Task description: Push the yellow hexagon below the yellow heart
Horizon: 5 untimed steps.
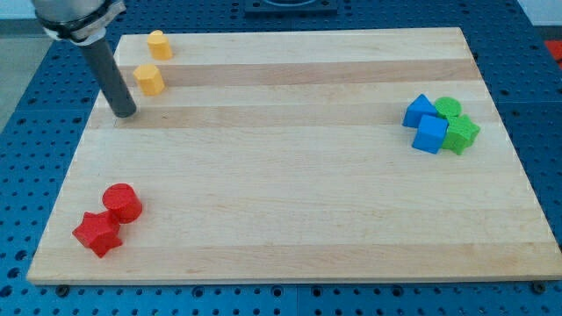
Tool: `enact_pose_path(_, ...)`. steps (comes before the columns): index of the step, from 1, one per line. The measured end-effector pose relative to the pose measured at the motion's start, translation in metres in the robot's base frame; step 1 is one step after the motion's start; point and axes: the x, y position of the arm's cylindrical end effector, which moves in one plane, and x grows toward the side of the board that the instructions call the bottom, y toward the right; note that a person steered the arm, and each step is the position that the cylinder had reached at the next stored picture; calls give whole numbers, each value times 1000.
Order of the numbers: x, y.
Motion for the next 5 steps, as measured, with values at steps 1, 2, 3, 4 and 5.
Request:
enact_pose_path(1, -20, 10)
enact_pose_path(2, -44, 12)
enact_pose_path(3, -65, 12)
enact_pose_path(4, -81, 12)
enact_pose_path(5, -82, 12)
